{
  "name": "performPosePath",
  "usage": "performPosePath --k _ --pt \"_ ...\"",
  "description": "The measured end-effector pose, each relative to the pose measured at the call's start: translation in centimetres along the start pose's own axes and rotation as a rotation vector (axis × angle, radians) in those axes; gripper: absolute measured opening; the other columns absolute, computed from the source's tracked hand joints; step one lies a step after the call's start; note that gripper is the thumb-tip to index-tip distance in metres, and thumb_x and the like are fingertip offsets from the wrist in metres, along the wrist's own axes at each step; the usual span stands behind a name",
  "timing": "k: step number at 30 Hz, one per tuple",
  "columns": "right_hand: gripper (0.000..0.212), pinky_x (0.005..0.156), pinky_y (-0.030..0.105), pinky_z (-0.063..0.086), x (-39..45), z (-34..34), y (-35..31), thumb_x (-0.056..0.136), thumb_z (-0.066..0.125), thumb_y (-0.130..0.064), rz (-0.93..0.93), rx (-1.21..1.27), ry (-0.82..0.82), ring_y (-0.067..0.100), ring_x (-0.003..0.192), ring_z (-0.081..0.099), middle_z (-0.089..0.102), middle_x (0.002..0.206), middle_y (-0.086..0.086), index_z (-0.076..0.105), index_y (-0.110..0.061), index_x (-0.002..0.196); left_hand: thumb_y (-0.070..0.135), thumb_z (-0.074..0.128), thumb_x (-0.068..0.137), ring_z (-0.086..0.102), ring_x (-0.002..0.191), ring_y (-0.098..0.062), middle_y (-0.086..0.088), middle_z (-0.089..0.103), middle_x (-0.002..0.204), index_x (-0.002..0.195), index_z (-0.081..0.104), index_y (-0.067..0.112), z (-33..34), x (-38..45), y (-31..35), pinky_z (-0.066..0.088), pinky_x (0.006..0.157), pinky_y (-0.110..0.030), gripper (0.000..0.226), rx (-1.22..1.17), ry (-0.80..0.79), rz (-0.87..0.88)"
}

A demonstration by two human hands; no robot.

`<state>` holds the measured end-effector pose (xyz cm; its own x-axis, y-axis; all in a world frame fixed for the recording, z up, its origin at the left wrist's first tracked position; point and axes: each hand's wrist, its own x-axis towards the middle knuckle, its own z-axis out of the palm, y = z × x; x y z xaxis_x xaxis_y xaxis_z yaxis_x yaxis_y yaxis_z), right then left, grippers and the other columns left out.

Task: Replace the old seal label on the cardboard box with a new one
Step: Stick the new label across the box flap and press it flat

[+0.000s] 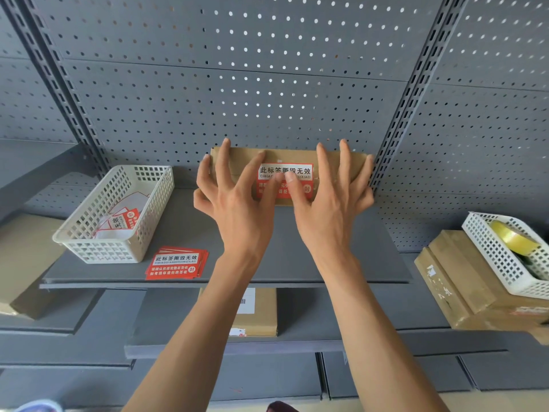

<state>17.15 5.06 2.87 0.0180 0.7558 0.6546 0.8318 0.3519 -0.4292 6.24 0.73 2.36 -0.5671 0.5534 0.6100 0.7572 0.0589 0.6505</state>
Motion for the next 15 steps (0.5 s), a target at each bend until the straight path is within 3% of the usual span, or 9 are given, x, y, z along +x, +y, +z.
performPosePath --k 9,15 --pt "0.070 0.105 0.057 0.026 -0.4 -0.1 1.6 0.090 0.058 -0.065 -0.101 0.098 -0.022 0.044 0.153 0.011 0.026 0.166 0.004 0.046 -0.029 0.149 0.044 0.065 0.097 0.023 0.149 -0.037 0.002 0.033 0.164 0.133 0.064 0.044 -0.5 0.0 -1.6 0.021 0.106 -0.051 0.036 0.039 -0.026 0.111" --pt "0.062 0.106 0.062 0.028 0.0 -0.4 2.7 0.093 0.062 -0.054 -0.157 0.167 -0.037 0.043 0.153 0.013 0.025 0.166 0.005 0.048 -0.029 0.148 0.040 0.061 0.099 0.023 0.149 -0.036 0.002 0.034 0.163 0.134 0.065 0.042 -0.9 -0.1 -2.5 0.017 0.106 -0.044 0.035 0.025 -0.028 0.162"
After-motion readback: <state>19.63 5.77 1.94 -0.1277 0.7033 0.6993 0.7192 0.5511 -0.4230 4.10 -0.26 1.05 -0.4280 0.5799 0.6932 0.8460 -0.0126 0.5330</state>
